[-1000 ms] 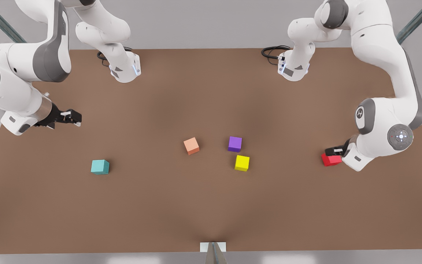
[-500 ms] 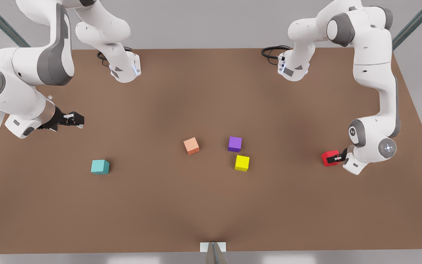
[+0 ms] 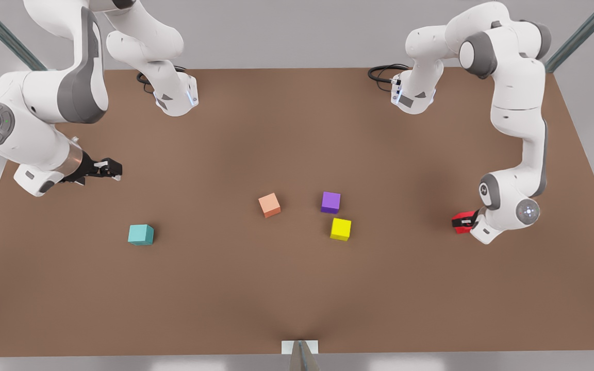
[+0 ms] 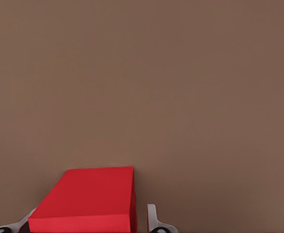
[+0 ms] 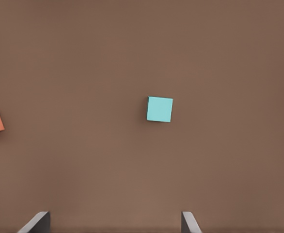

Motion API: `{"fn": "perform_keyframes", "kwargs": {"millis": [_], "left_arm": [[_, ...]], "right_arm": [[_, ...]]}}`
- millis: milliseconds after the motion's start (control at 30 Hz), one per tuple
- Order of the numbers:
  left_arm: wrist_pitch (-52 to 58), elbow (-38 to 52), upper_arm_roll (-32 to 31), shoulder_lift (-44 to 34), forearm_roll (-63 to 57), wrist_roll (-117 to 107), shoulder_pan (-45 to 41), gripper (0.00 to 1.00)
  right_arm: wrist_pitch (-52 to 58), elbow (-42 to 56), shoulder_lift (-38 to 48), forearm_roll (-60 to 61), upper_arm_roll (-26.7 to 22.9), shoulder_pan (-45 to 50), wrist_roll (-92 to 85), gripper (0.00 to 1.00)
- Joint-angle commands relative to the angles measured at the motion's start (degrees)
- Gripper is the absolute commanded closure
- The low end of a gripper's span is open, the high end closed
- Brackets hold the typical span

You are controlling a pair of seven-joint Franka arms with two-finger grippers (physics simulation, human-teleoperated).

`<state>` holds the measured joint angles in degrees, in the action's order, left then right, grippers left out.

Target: Pick up red wooden cube and pass to hand red wooden cube and place in blue wooden cube

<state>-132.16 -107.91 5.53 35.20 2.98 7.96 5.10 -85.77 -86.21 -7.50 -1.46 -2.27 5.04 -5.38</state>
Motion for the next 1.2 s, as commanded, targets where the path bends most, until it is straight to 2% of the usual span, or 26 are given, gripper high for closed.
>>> {"fn": "perform_keyframes", "kwargs": {"millis": [0, 33, 67, 100, 200, 267, 333, 400, 433, 500, 533, 600, 667, 733, 800, 867, 1067, 1100, 1167], "left_arm": [[-3.10, 0.06, 0.00, 0.40, -0.08, 5.84, 0.00, 0.00], [-3.28, 0.06, 0.00, 0.57, -0.08, 5.75, 0.09, 0.23], [-3.28, 0.06, 0.00, 0.66, -0.08, 5.75, 0.09, 0.39], [-3.28, 0.24, 0.00, 0.57, -0.08, 5.66, 0.09, 0.44], [-2.49, 1.47, -0.52, -0.22, 0.80, 1.72, 0.09, 0.47], [6.72, 9.01, -4.03, 0.57, 1.41, -9.77, -0.53, 0.47], [21.04, 21.22, -11.32, 0.75, 17.47, -22.97, -0.53, 0.47], [27.66, 26.52, -21.61, 1.63, 24.44, -25.80, -0.61, 0.47], [27.57, 29.06, -27.85, 3.38, 24.62, -25.71, -0.61, 0.47], [26.70, 35.83, -34.80, 9.18, 26.20, -28.17, -0.61, 0.47], [23.01, 38.47, -37.26, 12.61, 30.24, -28.53, -0.70, 0.47], [16.59, 41.64, -42.18, 16.92, 31.65, -28.09, -0.70, 0.47], [7.10, 45.76, -50.18, 24.30, 31.74, -27.91, -2.10, 0.47], [0.33, 48.31, -50.45, 25.97, 31.83, -26.77, -6.50, 0.47], [-1.52, 50.16, -53.52, 28.87, 31.83, -21.06, -7.03, 0.47], [-1.78, 50.08, -53.70, 28.87, 32.09, -17.02, -6.94, 0.46], [0.41, 49.46, -53.61, 28.87, 44.65, -6.74, -5.54, 0.46], [0.85, 47.97, -53.61, 28.70, 49.05, -3.04, -5.10, 0.46], [0.85, 47.53, -54.40, 28.78, 50.28, 3.19, -5.18, 0.46]], "right_arm": [[-0.01, -0.01, 0.03, 0.05, -0.01, 0.06, -0.33, 0.00], [-0.01, -0.01, 0.03, 0.05, -0.01, 0.06, -0.33, 0.00], [-0.01, -0.01, 0.03, 0.05, -0.01, 0.06, -0.33, 0.00], [-0.01, -0.01, 0.03, 0.05, -0.01, 0.06, -0.33, 0.00], [-0.01, -0.37, 0.12, 0.05, -0.01, 0.06, -0.33, 0.00], [-0.10, 0.33, -0.75, -0.39, 0.07, 0.23, -0.77, 0.00], [-0.01, 4.64, -5.67, 1.02, 0.25, 1.29, -10.07, 0.00], [0.26, 10.62, -12.70, 5.92, 0.25, 3.22, -23.52, 0.00], [0.26, 12.11, -16.57, 15.06, 0.25, 3.13, -27.83, 0.00], [-0.18, 18.35, -26.32, 26.67, 0.25, 3.13, -37.24, 0.00], [-1.32, 21.43, -30.63, 30.45, 0.25, 3.13, -40.67, 0.00], [-6.24, 21.69, -36.88, 43.81, 0.43, 3.22, -54.55, 0.00], [-9.93, 21.96, -39.25, 53.05, 3.93, 3.22, -57.46, 0.00], [-24.69, 21.52, -40.66, 53.48, 11.06, 3.22, -68.61, 0.00], [-26.46, 21.52, -42.94, 60.69, 13.26, 3.57, -83.28, 0.00], [-26.81, 21.52, -43.56, 62.71, 13.52, 3.57, -90.50, 0.00], [-28.13, 21.61, -43.39, 63.50, 13.43, 2.96, -101.13, 0.00], [-29.71, 21.78, -43.47, 66.93, 13.43, 2.87, -105.53, 0.00], [-33.32, 21.96, -44.09, 71.67, 13.52, 2.96, -110.28, 0.00]]}}
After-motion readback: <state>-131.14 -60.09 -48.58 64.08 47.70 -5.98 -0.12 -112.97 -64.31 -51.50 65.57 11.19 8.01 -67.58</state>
